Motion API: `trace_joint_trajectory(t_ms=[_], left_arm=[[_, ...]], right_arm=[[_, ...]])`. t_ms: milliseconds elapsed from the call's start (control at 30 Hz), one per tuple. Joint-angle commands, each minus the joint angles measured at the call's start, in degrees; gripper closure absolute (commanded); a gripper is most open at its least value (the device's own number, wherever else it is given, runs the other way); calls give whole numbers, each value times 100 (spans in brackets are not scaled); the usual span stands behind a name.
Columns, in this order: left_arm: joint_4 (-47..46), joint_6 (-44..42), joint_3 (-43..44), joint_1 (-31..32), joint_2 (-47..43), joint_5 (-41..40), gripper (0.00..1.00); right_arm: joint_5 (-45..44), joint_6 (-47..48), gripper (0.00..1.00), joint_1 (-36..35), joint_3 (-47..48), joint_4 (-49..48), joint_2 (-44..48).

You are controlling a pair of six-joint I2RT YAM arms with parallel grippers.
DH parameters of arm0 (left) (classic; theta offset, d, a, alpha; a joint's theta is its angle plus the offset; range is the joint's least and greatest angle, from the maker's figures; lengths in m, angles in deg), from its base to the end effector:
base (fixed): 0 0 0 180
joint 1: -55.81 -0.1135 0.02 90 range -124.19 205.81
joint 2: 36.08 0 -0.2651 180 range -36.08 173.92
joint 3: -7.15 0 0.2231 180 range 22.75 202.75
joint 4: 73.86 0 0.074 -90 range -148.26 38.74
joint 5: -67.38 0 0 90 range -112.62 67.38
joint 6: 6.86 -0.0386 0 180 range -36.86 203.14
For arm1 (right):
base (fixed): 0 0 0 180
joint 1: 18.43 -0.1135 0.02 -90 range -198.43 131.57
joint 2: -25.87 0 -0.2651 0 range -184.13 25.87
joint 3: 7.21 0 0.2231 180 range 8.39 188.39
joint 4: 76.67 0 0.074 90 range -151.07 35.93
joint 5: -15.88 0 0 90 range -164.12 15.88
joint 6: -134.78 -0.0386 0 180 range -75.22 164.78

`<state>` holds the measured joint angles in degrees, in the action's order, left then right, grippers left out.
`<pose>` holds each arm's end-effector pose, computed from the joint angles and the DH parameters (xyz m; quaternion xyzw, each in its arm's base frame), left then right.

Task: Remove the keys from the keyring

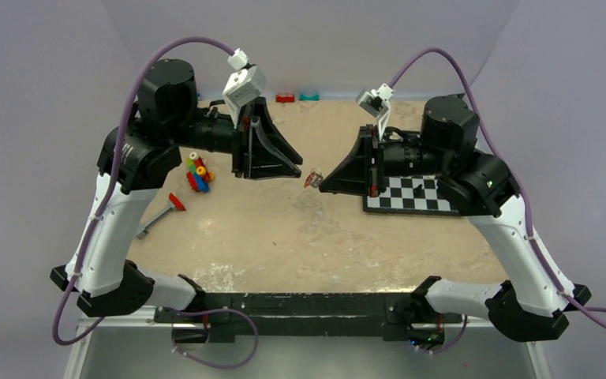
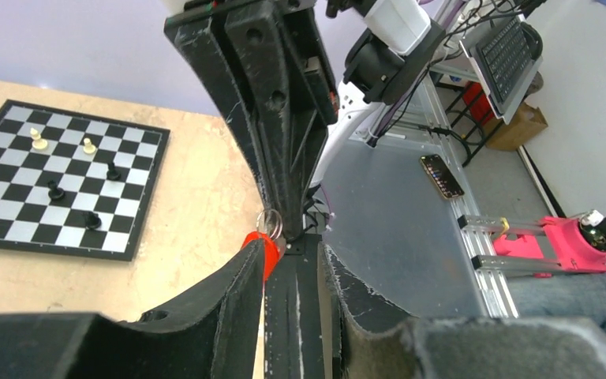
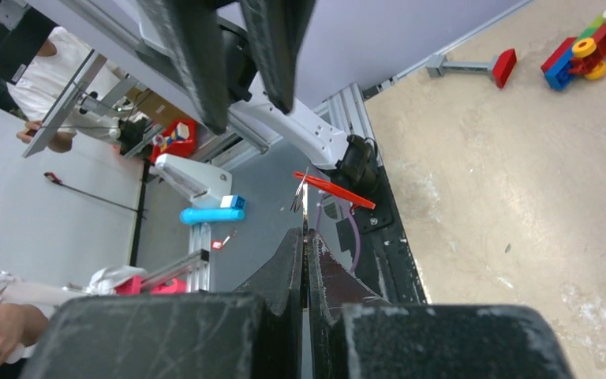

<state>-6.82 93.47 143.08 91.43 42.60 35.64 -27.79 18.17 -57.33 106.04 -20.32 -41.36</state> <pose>0.1285 -0.1324 0.5450 0.4522 0.5833 -0.5624 0.3727 0.1158 0.1293 0.5004 -0.3261 0.6750 0.5727 0.3319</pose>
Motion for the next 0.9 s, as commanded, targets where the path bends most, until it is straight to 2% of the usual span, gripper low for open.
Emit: trace_joint_trajectory(t_ms=[0, 133, 533, 867], left_arm=[[-388, 152, -245, -47, -38, 222, 65], [-824, 445, -508, -48, -43, 289, 66], [-552, 239, -516, -49, 94, 164, 69], [-725, 336, -674, -46, 134, 119, 68]], right_arm=[[192, 348, 100, -18, 331, 175, -142], [106, 349, 100, -10, 326, 196, -235], [122, 222, 100, -24, 298, 57, -256], [166, 113, 100, -16, 262, -67, -239]])
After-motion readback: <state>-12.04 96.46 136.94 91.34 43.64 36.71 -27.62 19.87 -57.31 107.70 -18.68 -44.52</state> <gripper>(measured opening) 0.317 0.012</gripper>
